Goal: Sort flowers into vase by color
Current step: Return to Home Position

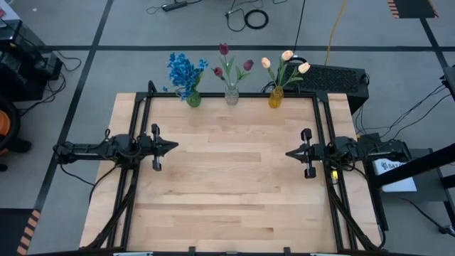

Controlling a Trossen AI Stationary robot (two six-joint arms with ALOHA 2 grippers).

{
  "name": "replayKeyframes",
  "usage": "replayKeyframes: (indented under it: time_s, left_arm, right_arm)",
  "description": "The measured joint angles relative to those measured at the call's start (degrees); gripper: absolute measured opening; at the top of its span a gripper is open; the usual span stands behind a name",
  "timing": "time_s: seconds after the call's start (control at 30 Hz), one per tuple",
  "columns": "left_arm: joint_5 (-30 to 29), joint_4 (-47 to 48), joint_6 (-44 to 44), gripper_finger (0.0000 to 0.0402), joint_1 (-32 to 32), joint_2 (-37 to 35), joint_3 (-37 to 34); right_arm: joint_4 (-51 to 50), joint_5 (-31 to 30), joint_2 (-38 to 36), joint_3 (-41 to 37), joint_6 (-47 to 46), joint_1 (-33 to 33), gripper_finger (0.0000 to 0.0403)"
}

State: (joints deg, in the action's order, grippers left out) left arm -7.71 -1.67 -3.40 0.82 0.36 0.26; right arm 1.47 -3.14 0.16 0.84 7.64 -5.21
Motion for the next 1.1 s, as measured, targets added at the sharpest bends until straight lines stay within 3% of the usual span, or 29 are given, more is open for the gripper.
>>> replayKeyframes:
  time_s: [1.0,1.1]
  left_arm:
    - [-0.3,-0.5,-0.1,0.0013,0.0,0.0,0.0]
    - [2.6,-0.2,-1.4,0.0013,0.0,0.0,0.0]
  right_arm:
    - [0.0,0.0,0.0,0.0,-0.1,0.0,0.0]
    - [0.0,0.0,0.0,0.0,-0.1,0.0,0.0]
